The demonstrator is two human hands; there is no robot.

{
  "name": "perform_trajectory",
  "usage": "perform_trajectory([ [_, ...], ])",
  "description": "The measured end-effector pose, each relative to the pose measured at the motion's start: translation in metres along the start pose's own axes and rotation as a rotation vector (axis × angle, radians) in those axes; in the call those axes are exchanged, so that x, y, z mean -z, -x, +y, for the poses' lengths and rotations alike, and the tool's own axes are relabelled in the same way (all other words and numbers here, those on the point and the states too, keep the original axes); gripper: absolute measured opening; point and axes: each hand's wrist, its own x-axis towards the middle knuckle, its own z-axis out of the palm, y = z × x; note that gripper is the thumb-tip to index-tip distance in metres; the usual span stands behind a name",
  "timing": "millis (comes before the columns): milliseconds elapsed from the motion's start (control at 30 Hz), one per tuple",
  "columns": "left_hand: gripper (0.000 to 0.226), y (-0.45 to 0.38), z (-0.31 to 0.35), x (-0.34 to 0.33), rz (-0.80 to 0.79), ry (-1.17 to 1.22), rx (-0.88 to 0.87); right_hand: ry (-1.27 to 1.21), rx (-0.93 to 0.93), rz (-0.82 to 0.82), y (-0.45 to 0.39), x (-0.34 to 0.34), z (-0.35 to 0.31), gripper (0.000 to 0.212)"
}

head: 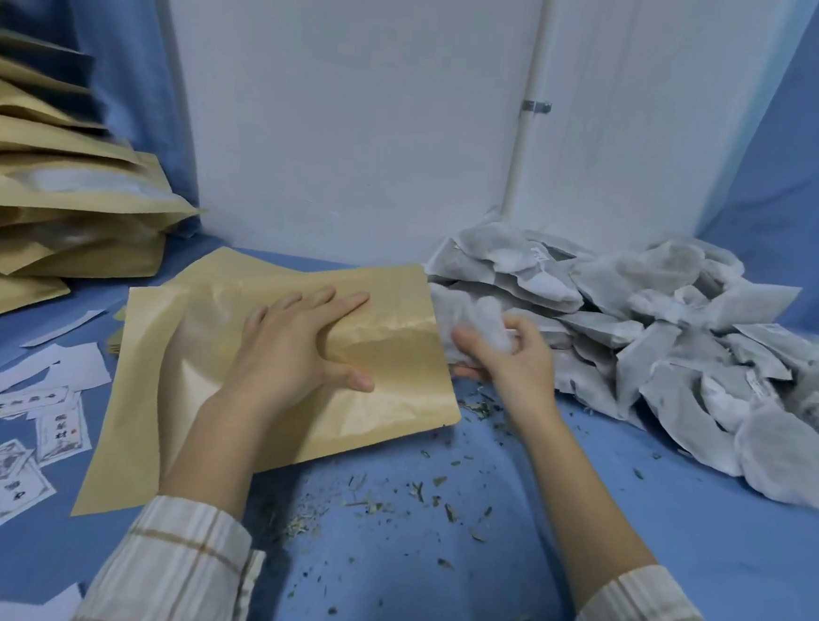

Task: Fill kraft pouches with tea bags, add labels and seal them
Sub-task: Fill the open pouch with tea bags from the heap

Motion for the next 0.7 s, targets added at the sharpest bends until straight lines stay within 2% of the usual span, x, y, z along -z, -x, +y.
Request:
perform_trajectory([
  [133,0.093,0.002,0.009,0.003,0.005,0.070,-0.029,0.166,0.030,-0.279,0.011,-0.012,-0.014,0.012],
  [233,0.090,0.003,0.019,0.005,-0.034,0.093,-0.092,0.445,-0.077,-0.612,0.017,-0.011,-0.028,0.014],
  [267,0.089,0.004,0.023,0.005,-0.058,0.083,-0.109,0.576,-0.082,-0.652,0.017,-0.009,-0.032,0.020],
  [333,0.089,0.004,0.032,0.004,-0.093,0.061,-0.113,0.746,0.032,-0.537,0.013,-0.004,-0.035,0.023],
  [400,0.090,0.005,0.039,0.001,-0.089,0.065,-0.082,0.820,0.193,-0.246,0.007,0.008,-0.036,0.022],
  [467,0.092,0.004,0.045,-0.003,-0.069,0.054,-0.063,1.047,0.261,-0.012,-0.001,0.028,-0.034,0.020],
  [500,0.093,0.004,0.049,-0.006,-0.069,0.017,-0.056,1.250,0.197,0.021,-0.005,0.038,-0.028,0.028],
  [567,0.095,0.004,0.053,-0.012,-0.070,-0.061,-0.032,1.590,-0.011,-0.014,-0.009,0.057,-0.015,0.050],
  [633,0.096,0.003,0.054,-0.018,-0.064,-0.093,-0.019,1.626,-0.072,0.019,-0.009,0.066,-0.001,0.054],
  [700,0.096,0.003,0.054,-0.022,-0.062,-0.114,-0.015,1.501,0.006,0.117,-0.011,0.071,0.005,0.047],
])
